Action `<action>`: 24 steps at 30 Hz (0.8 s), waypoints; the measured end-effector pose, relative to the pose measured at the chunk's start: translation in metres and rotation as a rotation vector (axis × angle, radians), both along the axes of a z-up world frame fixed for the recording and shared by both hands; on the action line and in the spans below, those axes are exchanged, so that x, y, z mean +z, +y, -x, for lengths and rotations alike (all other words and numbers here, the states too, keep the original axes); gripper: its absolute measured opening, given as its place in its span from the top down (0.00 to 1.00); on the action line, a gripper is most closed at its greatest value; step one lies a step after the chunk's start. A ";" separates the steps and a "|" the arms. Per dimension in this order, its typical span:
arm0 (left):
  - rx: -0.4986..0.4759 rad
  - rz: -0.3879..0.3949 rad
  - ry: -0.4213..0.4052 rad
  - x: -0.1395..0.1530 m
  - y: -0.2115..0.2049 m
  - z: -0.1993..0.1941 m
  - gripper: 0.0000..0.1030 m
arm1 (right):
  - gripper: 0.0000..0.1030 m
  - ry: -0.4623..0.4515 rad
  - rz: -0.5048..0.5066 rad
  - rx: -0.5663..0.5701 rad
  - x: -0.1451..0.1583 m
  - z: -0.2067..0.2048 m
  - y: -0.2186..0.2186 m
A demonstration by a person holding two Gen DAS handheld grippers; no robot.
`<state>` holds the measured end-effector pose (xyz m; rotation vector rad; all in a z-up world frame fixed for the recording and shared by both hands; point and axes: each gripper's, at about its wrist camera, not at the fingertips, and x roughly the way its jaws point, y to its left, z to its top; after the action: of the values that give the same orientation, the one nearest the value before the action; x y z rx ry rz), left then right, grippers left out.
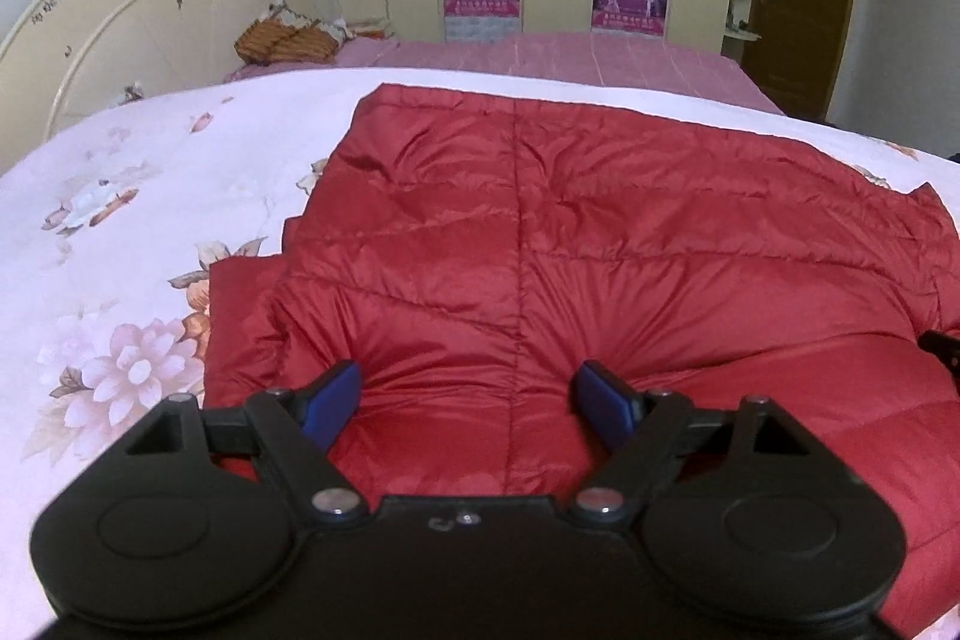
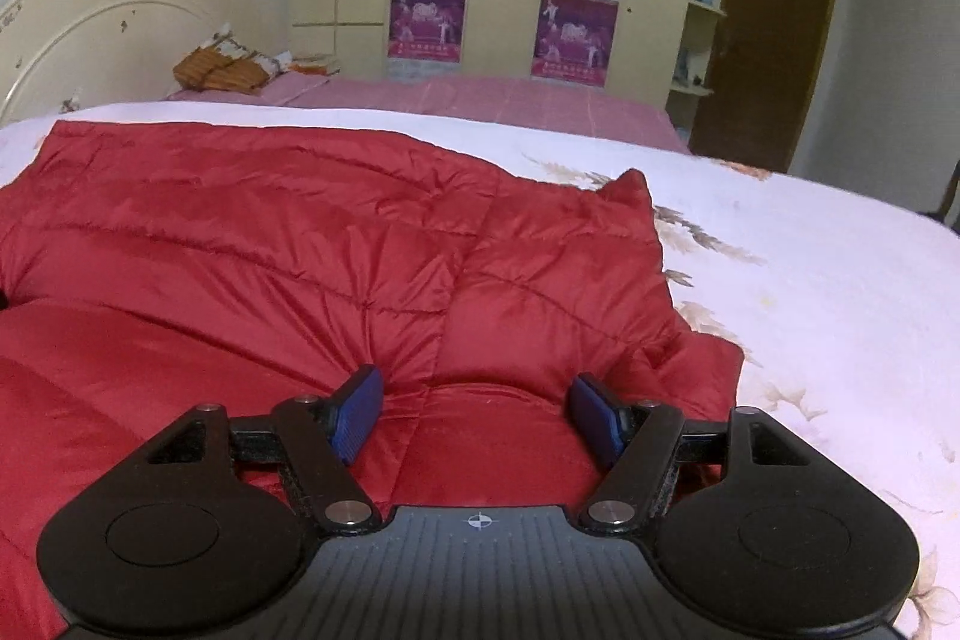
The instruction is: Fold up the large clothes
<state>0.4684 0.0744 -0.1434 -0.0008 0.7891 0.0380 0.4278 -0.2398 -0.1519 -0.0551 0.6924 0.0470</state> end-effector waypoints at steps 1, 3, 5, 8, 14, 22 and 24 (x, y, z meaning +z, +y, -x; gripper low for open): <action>-0.001 0.003 0.011 0.001 0.001 -0.002 0.22 | 0.34 0.021 -0.013 0.003 0.002 -0.003 -0.003; -0.002 0.006 0.031 0.005 0.002 -0.005 0.22 | 0.34 0.068 -0.049 0.002 0.011 -0.008 -0.009; -0.005 -0.001 0.041 0.008 0.002 -0.006 0.21 | 0.34 0.081 -0.086 -0.013 0.023 -0.007 -0.013; -0.016 -0.017 0.041 0.014 0.001 -0.004 0.21 | 0.34 0.048 -0.117 -0.029 0.041 0.011 -0.017; -0.031 -0.034 -0.005 0.031 0.001 0.012 0.21 | 0.34 0.007 -0.100 -0.010 0.063 0.046 -0.008; -0.108 -0.001 -0.057 0.051 0.002 0.057 0.21 | 0.34 0.000 -0.096 0.016 0.065 0.082 0.016; -0.117 -0.013 -0.052 0.047 0.001 0.066 0.21 | 0.34 -0.003 -0.074 0.036 0.063 0.089 0.025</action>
<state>0.4028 0.0758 -0.0961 0.0565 0.7354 -0.0676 0.3388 -0.2152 -0.0885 0.0034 0.6862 0.1072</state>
